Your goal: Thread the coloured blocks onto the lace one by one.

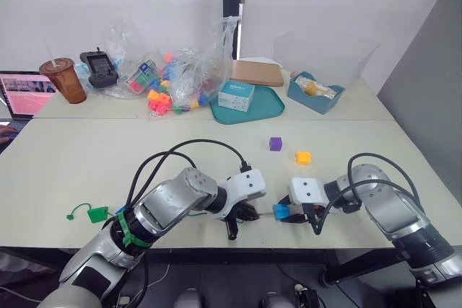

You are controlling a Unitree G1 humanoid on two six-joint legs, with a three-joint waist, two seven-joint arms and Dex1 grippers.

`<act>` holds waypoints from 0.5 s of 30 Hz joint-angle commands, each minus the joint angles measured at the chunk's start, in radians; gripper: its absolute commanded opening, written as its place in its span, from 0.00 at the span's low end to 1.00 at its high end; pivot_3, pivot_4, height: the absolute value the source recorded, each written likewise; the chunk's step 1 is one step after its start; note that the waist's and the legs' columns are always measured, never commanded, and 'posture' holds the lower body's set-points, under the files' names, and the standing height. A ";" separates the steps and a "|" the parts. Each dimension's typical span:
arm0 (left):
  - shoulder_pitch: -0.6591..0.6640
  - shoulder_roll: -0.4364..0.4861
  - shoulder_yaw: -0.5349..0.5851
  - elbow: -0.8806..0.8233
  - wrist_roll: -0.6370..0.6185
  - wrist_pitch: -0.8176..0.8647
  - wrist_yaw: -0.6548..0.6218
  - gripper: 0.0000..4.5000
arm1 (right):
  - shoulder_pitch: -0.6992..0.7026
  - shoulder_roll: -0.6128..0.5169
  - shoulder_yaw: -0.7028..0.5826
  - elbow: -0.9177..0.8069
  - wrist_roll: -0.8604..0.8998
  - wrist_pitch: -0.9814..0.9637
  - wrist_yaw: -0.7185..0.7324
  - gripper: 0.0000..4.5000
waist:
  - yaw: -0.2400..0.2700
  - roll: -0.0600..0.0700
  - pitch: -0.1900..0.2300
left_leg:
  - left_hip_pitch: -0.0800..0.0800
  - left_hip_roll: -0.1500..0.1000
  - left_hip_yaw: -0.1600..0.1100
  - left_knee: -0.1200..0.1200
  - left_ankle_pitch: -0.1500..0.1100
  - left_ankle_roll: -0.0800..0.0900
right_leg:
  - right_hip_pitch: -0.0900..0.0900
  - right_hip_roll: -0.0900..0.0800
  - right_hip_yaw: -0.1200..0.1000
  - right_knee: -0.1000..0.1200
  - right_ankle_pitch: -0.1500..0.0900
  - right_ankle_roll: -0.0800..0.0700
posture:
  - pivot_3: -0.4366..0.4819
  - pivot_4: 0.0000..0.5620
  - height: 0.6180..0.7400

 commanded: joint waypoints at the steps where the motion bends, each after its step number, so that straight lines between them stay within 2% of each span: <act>1: -0.021 -0.023 0.006 -0.015 -0.006 -0.027 -0.001 0.00 | 0.034 -0.011 0.034 -0.015 -0.013 0.018 0.015 0.29 | 0.001 0.000 0.000 | 0.000 0.000 0.000 0.000 0.000 0.000 | 0.000 0.000 0.000 0.000 0.000 0.000 | 0.48 0.27 1.00; 6: -0.031 -0.077 -0.025 0.050 0.027 -0.094 0.005 0.00 | 0.039 -0.012 0.034 -0.026 -0.011 0.028 0.013 0.29 | 0.004 0.000 0.000 | 0.000 0.000 0.000 0.000 0.000 0.000 | 0.000 0.000 0.000 0.000 0.000 0.000 | 0.48 0.27 1.00; 12: -0.025 -0.194 -0.034 0.166 0.044 -0.202 -0.001 0.00 | 0.039 -0.009 0.033 -0.031 -0.010 0.041 0.008 0.29 | 0.006 0.000 0.000 | 0.000 0.000 0.000 0.000 0.000 0.000 | 0.000 0.000 0.000 -0.001 0.000 0.000 | 0.48 0.27 1.00; 15: -0.007 -0.203 -0.053 0.228 0.089 -0.311 -0.009 0.00 | 0.038 -0.006 0.031 -0.031 -0.009 0.043 0.007 0.29 | 0.010 0.000 0.000 | 0.001 0.000 0.000 0.000 0.000 0.000 | 0.002 0.000 0.000 -0.001 0.000 0.000 | 0.48 0.27 1.00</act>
